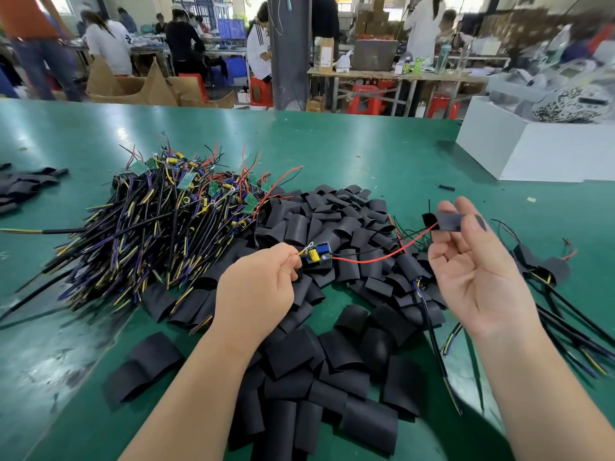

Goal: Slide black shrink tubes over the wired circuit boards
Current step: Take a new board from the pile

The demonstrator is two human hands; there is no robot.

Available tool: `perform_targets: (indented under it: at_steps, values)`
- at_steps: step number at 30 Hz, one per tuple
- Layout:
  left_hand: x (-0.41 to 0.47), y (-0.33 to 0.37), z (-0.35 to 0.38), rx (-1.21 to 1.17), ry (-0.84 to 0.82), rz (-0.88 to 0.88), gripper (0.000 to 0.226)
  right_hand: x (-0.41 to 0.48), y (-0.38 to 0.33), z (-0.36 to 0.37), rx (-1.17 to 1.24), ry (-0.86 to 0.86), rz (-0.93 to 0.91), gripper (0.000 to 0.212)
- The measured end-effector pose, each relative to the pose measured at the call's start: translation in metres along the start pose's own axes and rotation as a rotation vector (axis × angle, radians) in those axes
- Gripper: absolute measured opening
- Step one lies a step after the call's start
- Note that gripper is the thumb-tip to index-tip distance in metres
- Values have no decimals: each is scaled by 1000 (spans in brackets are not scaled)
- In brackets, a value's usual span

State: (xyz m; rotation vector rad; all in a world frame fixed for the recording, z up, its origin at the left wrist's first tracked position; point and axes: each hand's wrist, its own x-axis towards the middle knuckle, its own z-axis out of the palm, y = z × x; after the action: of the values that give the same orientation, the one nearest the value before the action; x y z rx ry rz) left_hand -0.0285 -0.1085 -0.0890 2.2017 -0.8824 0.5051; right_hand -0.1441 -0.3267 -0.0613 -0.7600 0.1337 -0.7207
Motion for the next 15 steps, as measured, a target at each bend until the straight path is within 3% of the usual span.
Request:
perform_targets:
  at_steps: [5, 9, 11, 13, 15]
  values:
    - [0, -2, 1, 84, -44, -23, 23, 1, -10, -2, -196, -112, -143, 34]
    - [0, -2, 1, 120, -49, -23, 17, -1, -6, 0, -539, -137, -258, 50]
    - [0, 0, 1, 88, -43, -27, 19, -3, 2, 2, -587, -116, -222, 63]
    - [0, 2, 1, 13, -34, -26, 22, -7, 13, 7, -485, -116, -107, 77]
    - [-1, 5, 1, -82, -17, -30, 24, -12, 26, 12, -321, -134, 45, 75]
